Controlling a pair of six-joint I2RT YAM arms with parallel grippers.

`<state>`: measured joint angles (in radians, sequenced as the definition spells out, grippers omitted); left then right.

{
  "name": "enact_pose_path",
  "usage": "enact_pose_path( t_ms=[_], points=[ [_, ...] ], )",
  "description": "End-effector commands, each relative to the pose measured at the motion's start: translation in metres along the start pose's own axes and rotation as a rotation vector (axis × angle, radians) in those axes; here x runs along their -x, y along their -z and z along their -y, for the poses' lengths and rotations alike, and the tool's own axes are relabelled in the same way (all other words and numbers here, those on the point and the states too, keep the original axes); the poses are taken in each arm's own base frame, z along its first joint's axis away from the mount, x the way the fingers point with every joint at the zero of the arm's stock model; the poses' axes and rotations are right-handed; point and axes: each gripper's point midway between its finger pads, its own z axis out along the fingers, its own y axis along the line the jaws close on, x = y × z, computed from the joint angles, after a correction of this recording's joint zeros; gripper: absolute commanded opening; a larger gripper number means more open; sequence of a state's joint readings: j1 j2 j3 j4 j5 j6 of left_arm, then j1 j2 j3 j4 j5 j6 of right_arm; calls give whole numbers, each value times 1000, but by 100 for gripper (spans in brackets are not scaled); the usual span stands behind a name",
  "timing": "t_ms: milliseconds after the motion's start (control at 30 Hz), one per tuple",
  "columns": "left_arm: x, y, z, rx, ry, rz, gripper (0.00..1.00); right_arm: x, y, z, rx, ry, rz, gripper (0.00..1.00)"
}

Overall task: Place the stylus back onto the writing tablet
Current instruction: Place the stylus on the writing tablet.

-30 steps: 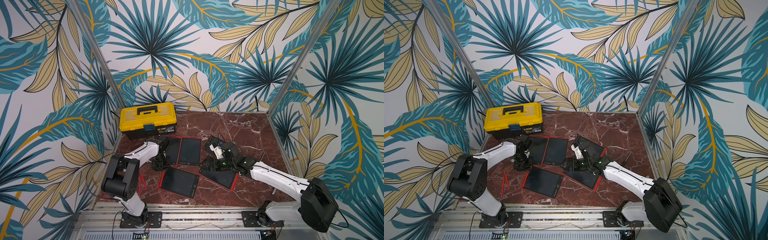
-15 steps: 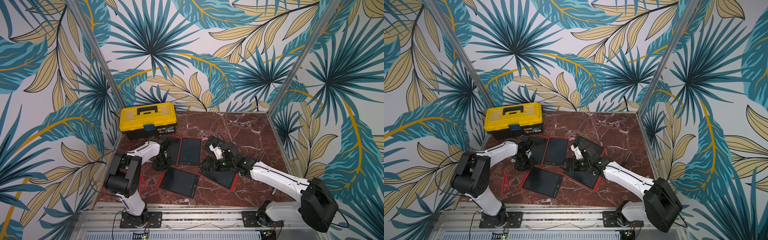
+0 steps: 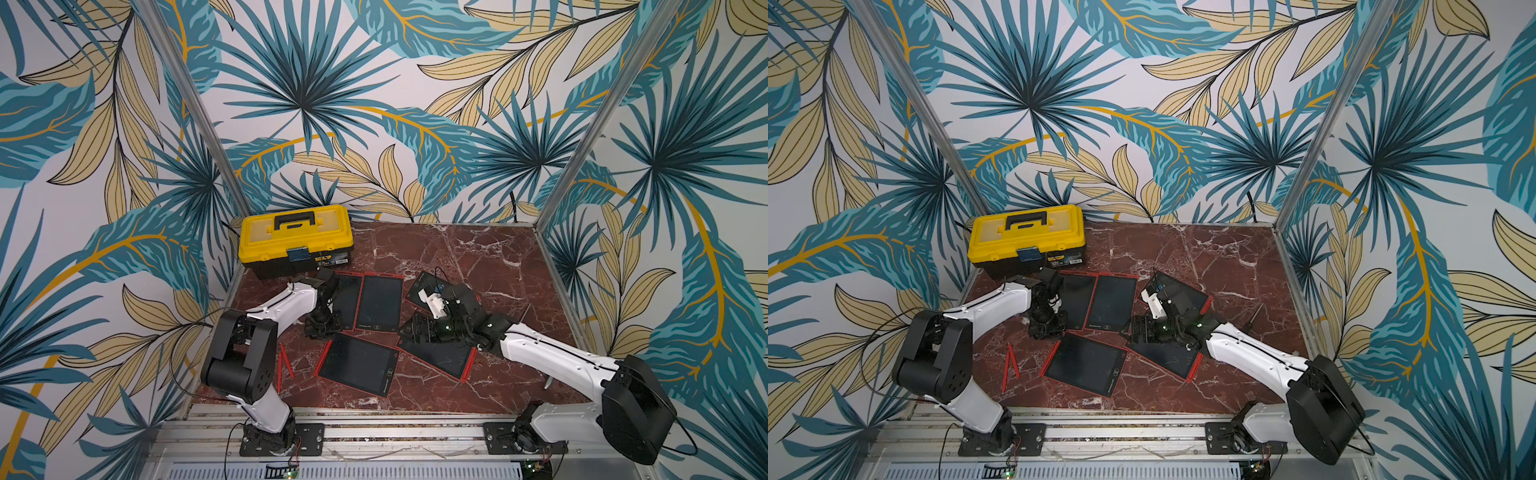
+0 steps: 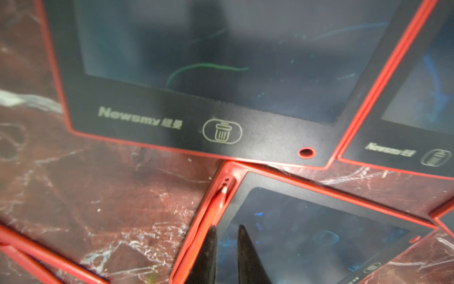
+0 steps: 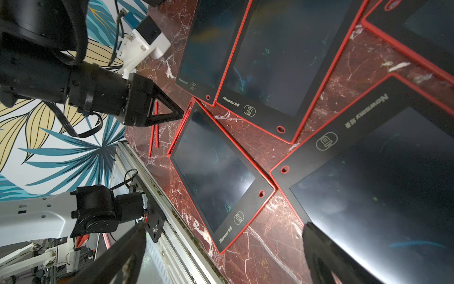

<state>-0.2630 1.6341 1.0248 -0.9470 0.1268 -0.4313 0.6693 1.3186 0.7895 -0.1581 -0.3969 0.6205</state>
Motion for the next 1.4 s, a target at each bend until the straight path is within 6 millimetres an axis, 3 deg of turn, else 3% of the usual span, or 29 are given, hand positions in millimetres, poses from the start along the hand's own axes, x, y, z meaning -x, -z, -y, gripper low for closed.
enact_pose_path(
  t_ms=[0, 133, 333, 733, 1367],
  points=[
    [-22, -1, -12, 40, 46, -42, 14, -6, -4, 4, -13, 3, -18, 99],
    [-36, -1, -26, 102, 88, -74, 14, -6, -4, 3, -11, 5, -21, 99],
    [-53, -8, -33, 118, 113, -114, 14, -5, -4, 1, -8, 9, -19, 99],
    [-46, -15, -32, 140, 106, -137, 7, -6, -4, 2, -15, 15, -23, 99],
    [-25, -17, -23, 128, 108, -108, 6, -8, -4, 5, -24, 8, -19, 99]
  ],
)
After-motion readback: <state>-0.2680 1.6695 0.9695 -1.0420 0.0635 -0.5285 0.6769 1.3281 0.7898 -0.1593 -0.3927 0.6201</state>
